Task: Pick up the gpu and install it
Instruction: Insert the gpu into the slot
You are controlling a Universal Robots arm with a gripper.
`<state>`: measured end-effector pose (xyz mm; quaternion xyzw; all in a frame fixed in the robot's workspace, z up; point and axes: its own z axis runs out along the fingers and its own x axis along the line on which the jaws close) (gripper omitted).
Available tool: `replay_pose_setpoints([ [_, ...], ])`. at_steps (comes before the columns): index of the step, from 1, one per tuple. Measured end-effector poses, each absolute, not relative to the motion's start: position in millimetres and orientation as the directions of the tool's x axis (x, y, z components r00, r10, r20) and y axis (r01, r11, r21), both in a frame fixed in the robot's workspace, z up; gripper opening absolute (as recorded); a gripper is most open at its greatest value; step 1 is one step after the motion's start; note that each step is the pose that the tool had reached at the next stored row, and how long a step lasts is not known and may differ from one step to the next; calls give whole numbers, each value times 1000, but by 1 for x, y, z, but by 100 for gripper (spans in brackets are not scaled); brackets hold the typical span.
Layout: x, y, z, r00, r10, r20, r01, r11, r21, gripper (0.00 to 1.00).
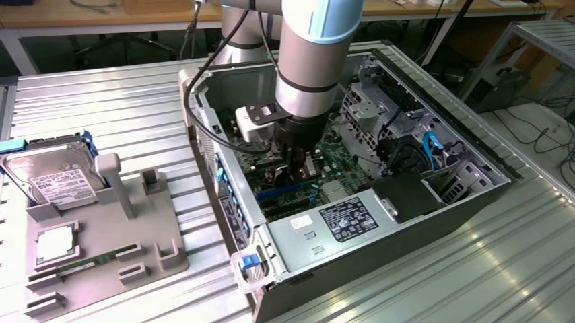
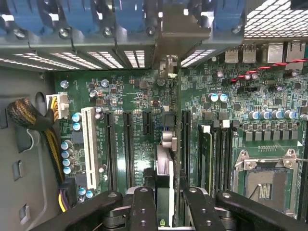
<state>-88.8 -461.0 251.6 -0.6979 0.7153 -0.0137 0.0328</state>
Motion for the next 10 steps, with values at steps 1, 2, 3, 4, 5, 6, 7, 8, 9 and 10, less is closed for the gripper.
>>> replay_pose_setpoints([
  [1,-89,-461,251,-24,-999,-28,-998,26,-65,27],
  [2,-89,-461,250,-24,-999,-28,-998,26,-65,27],
  [3,-89,-461,249,-24,-999,-28,-998,26,-64,27],
  [4,-89,-461,249,-24,-999,-28,-998,26,-64,27],
  [5,-89,-461,249,-24,-999,-27,-998,26,-63,27],
  [6,-89,-461,249,-24,-999,-27,-998,26,-62,27],
  [7,-89,-461,249,-24,-999,-28,-998,26,-62,27],
  [8,-89,-461,248,-24,-999,-28,-998,26,-61,27],
  [9,-89,-461,248,-24,-999,-28,-998,26,-61,27],
  [10,-89,-461,247,-24,-999,-28,-998,26,-59,27],
])
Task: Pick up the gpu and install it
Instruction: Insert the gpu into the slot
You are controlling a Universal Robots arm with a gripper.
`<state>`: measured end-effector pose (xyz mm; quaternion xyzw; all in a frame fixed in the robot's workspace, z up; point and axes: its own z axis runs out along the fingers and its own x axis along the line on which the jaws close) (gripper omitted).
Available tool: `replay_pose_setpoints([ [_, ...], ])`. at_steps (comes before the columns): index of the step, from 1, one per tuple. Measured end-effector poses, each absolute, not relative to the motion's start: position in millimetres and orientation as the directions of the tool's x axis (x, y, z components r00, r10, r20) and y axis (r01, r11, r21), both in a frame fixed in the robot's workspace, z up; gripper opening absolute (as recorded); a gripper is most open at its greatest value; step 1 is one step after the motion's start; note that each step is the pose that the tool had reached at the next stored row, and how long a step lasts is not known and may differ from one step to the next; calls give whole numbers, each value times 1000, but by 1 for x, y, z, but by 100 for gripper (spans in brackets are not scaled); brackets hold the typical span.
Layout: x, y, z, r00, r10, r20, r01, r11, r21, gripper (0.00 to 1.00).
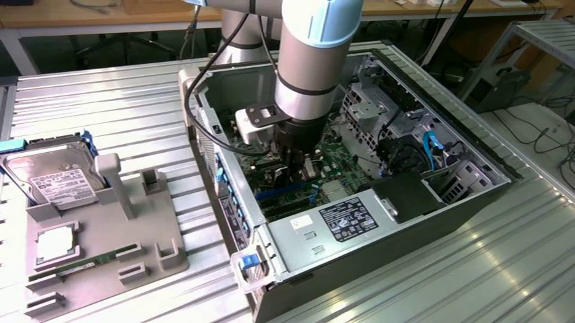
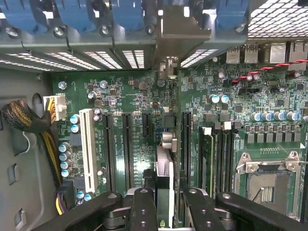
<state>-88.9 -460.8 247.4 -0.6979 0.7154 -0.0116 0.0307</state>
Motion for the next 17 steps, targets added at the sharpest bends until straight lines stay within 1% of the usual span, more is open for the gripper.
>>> replay_pose_setpoints([
  [17,-89,-461,238,-25,-999,-27,-999,26,-34,27],
])
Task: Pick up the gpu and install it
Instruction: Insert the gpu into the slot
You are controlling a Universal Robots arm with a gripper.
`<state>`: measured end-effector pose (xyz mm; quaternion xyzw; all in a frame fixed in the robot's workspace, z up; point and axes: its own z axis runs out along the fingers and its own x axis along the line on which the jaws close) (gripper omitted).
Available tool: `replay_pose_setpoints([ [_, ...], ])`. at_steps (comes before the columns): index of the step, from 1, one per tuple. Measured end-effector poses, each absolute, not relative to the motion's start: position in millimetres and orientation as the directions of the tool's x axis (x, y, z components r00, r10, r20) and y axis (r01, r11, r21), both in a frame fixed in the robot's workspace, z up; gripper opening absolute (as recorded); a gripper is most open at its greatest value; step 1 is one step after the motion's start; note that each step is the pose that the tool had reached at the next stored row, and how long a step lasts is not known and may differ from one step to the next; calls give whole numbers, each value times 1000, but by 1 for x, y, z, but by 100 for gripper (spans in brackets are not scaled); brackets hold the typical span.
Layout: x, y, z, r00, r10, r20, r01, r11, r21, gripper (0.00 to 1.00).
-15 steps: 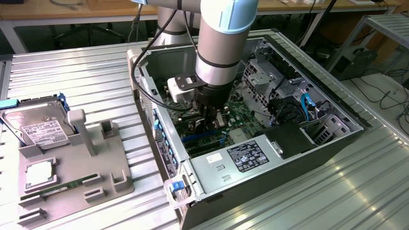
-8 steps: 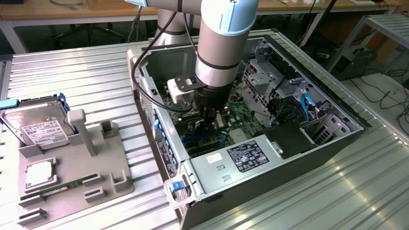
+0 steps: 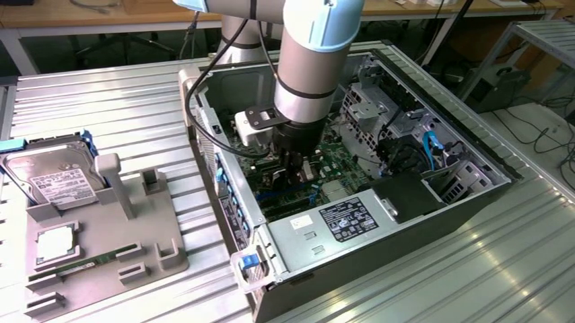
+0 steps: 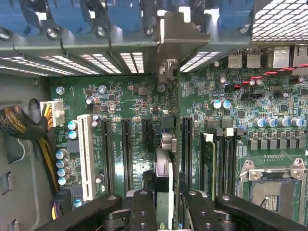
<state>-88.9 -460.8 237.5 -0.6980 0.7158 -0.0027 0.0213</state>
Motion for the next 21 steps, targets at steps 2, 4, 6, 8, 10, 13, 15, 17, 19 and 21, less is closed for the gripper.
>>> replay_pose_setpoints([
  [2,-89,-461,237,-25,-999,-27,-999,26,-34,27],
  [4,-89,-461,237,-25,-999,-27,-999,26,-34,27],
  [6,-89,-461,238,-25,-999,-27,-999,26,-34,27],
  [8,-89,-460,243,-25,-999,-30,-999,26,-35,27],
  [10,-89,-461,247,-25,-999,-27,-999,26,-34,27],
  [13,-89,-461,247,-25,-999,-27,-999,26,-34,27],
  [15,-89,-461,247,-25,-999,-27,-999,26,-34,27],
  [17,-89,-461,247,-25,-999,-27,-999,26,-34,27],
  [19,-89,-461,247,-25,-999,-27,-999,26,-34,27],
  [21,-89,-461,247,-25,-999,-27,-999,26,-34,27],
])
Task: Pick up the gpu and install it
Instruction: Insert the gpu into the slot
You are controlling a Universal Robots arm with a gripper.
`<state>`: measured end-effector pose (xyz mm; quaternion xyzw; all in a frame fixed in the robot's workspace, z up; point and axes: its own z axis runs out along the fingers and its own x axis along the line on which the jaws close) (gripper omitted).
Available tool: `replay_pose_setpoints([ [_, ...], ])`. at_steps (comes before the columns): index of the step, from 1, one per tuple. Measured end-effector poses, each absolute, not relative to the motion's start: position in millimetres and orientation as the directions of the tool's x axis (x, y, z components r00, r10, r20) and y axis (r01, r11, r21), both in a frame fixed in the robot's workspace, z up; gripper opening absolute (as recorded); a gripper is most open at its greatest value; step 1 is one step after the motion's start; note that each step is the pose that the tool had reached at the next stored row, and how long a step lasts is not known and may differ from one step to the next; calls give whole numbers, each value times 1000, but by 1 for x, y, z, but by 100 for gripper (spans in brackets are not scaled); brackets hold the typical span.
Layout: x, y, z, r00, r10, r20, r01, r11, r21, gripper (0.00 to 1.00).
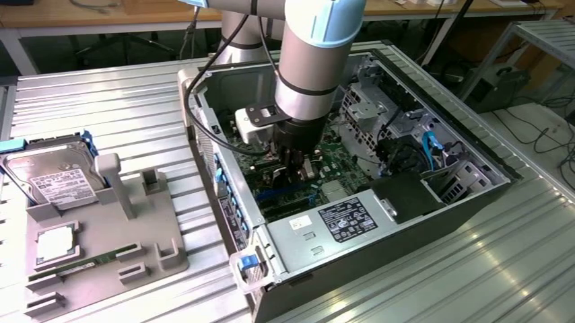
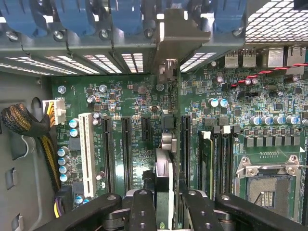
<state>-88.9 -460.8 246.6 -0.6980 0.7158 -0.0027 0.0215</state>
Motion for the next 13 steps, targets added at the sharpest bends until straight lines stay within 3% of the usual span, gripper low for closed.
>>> replay_pose_setpoints([
  [13,-89,-461,244,-1,-1000,-27,-999,2,-34,27],
])
